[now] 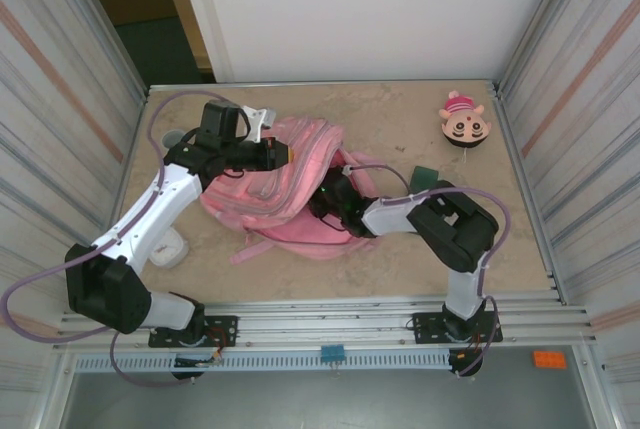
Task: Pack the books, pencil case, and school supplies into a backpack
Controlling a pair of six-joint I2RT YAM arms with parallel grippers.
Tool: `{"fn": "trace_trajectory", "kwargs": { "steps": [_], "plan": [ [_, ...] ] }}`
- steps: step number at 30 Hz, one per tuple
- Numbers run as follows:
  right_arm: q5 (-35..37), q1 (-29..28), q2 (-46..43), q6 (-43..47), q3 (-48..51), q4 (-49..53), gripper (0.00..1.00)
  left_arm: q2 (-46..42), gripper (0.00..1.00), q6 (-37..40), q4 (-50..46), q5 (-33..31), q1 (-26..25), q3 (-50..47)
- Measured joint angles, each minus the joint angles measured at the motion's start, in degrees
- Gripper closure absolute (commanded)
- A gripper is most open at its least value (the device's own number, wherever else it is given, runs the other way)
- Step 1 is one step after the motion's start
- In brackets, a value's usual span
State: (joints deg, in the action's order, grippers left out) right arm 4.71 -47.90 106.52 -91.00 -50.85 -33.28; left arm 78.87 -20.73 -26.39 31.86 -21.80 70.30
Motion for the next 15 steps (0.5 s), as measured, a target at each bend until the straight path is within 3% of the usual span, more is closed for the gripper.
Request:
{"fn": "trace_trajectory", "kwargs": {
  "steps": [1, 4, 15],
  "plan": [
    [0.17, 0.02, -1.64, 0.17, 1.11, 0.98, 0.25, 0.0, 1.0, 0.15, -0.02, -0.2, 0.0, 0.0],
    [0.87, 0.02, -5.84, 0.9, 4.68, 3.21, 0.01, 0.0, 1.0, 0.57, -0.02, -0.83, 0.0, -0.02],
    [5.81, 0.02, -27.89, 8.98, 13.07, 19.08, 0.01, 0.0, 1.0, 2.99, 0.0, -2.43, -0.13, -1.31]
  ]
}}
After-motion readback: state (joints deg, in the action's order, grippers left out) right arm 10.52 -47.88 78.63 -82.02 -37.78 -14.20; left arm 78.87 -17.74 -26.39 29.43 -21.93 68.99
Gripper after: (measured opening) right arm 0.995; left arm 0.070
